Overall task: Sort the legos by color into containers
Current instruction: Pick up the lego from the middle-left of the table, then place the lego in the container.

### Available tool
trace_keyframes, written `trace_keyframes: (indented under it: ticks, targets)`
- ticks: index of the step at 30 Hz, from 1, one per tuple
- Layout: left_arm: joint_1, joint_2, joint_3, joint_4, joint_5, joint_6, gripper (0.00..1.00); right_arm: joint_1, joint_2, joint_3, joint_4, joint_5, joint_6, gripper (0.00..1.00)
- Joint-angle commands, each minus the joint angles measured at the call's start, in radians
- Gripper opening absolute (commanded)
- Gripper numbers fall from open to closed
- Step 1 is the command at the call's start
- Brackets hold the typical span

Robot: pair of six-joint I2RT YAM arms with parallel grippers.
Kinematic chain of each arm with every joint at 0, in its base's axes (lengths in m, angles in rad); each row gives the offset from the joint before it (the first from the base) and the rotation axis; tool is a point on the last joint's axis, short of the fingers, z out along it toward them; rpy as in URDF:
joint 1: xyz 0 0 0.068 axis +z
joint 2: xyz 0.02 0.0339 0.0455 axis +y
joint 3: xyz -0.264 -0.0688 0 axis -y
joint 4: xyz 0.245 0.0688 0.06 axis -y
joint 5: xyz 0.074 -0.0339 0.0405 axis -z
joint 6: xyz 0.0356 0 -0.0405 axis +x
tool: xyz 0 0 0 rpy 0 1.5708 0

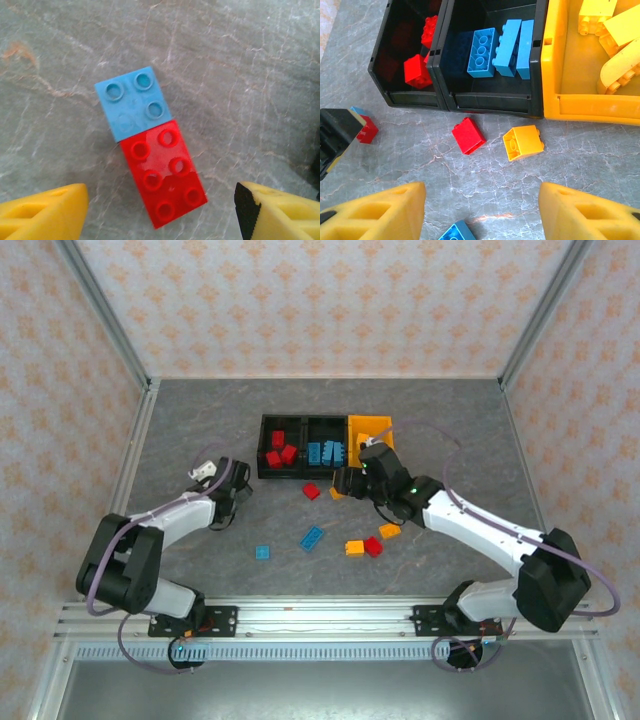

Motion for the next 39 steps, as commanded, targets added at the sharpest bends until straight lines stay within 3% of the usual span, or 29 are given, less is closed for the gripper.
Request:
trace_keyframes:
  ticks: [1, 6, 11, 15, 20, 32, 39]
  targets:
    - [0.012, 0.040, 0.039, 0.058, -0.047, -0.005, 0.77, 0.004, -0.036, -0.019, 0.004, 0.036, 0.013, 0.61]
    - [0.020, 0.123, 0.081, 0.033, -0.036, 0.000, 0.70, 0.005, -0.039, -0.027, 0.005, 0.040, 0.021, 0.61]
    - [0.020, 0.160, 0.103, -0.028, -0.047, 0.007, 0.58, 0.004, -0.048, -0.037, 0.011, 0.048, 0.029, 0.61]
    - [0.020, 0.162, 0.096, -0.037, -0.038, 0.010, 0.40, 0.003, -0.046, -0.040, 0.018, 0.057, 0.035, 0.61]
    - [0.020, 0.123, 0.086, -0.050, -0.024, 0.025, 0.31, 0.003, -0.047, -0.034, 0.016, 0.062, 0.032, 0.61]
    - [0.019, -0.049, 0.164, -0.144, 0.037, 0.117, 0.30, 0.003, -0.068, -0.039, 0.025, 0.042, 0.023, 0.61]
    - [0.002, 0.015, 0.325, -0.155, 0.122, 0.149, 0.29, 0.003, -0.080, -0.045, 0.032, 0.036, 0.028, 0.60]
